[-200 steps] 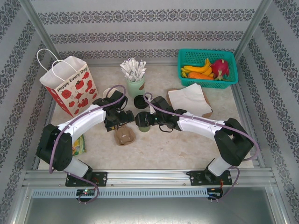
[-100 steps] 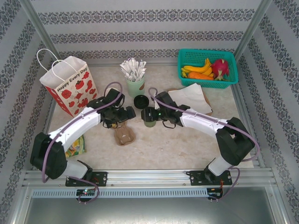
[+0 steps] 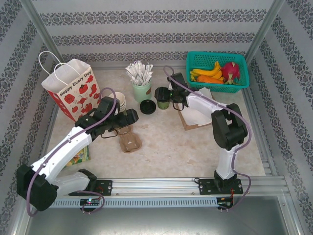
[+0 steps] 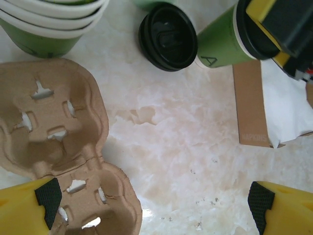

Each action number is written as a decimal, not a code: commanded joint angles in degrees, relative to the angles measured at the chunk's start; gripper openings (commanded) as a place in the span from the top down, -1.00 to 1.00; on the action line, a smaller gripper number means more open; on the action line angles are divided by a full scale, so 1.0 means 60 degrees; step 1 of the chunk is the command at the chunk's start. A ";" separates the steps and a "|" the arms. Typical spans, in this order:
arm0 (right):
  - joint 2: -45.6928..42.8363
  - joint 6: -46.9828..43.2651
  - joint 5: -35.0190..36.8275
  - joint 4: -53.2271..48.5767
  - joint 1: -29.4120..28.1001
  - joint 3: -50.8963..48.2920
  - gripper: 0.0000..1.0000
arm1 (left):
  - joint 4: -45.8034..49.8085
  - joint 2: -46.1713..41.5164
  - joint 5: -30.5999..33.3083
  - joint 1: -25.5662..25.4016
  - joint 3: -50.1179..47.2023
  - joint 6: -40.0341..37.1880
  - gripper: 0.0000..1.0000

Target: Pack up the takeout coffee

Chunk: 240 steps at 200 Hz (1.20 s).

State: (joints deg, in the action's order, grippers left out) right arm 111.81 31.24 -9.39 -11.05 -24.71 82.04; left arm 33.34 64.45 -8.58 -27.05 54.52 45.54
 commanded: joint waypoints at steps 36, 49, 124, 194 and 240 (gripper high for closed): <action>0.1625 -0.0351 0.0346 -0.0642 0.0595 0.2252 -0.43 | -0.0079 -0.0564 0.0719 -0.0093 -0.0314 -0.0165 -0.99; 0.1950 -0.0303 0.0342 -0.0720 0.0719 0.2712 -0.43 | -0.0062 -0.0589 0.0766 -0.0092 -0.0355 -0.0141 -0.99; 0.3134 -0.0132 0.0437 -0.1242 0.1101 0.4490 -0.49 | 0.0142 -0.0678 0.1034 -0.0088 -0.0305 -0.0083 -0.99; 0.3318 -0.0057 0.0330 -0.1524 0.1286 0.5106 -0.62 | 0.0434 -0.0692 0.1347 -0.0078 -0.0492 0.0169 -0.99; 0.3144 -0.0212 0.0276 -0.1593 0.1328 0.5113 -0.78 | 0.0482 -0.0702 0.1429 -0.0071 -0.0608 0.0254 -0.99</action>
State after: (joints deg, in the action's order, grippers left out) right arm 130.82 31.11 -8.34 -19.11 -17.34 110.91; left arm 34.44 61.32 -1.41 -27.05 51.27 46.06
